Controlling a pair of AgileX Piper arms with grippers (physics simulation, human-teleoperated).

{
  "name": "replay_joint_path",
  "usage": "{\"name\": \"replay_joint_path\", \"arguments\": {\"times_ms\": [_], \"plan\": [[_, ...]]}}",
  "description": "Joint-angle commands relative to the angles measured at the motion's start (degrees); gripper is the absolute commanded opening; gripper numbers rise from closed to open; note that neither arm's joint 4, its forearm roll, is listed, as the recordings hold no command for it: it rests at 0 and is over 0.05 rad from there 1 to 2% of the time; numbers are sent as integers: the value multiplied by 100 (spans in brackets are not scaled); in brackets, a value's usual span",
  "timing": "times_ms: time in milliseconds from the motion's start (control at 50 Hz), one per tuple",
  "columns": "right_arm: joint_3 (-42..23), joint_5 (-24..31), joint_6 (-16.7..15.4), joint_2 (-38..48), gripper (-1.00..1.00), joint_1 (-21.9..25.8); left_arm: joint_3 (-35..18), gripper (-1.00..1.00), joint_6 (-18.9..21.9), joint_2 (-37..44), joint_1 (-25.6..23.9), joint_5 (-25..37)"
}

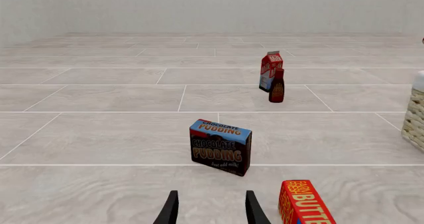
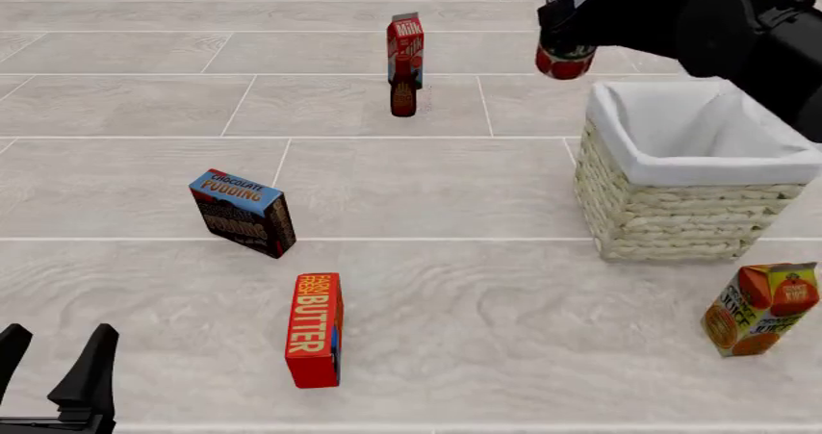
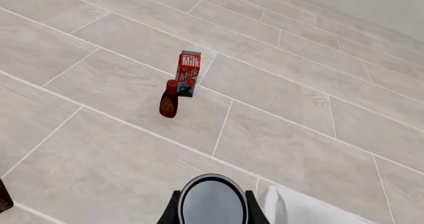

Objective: Pick the tomato sauce and place it in the basket.

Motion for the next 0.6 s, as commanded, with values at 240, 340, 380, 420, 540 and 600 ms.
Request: {"name": "replay_joint_path", "arguments": {"times_ms": [240,340,380,420,540,600], "plan": [[-256,175,168,-156,-100,-622,0,100,0,0,0,0],[-271,171,194,-143,-100,-694,0,100,0,0,0,0],[-268,152,212,-134,-100,-755,0,100,0,0,0,0],[-254,135,199,-136,-100,-769,0,100,0,0,0,0],[-188,47,249,-114,-100,-947,0,100,0,0,0,0],[-149,-6,275,-92,-100,-1038,0,100,0,0,0,0]]}}
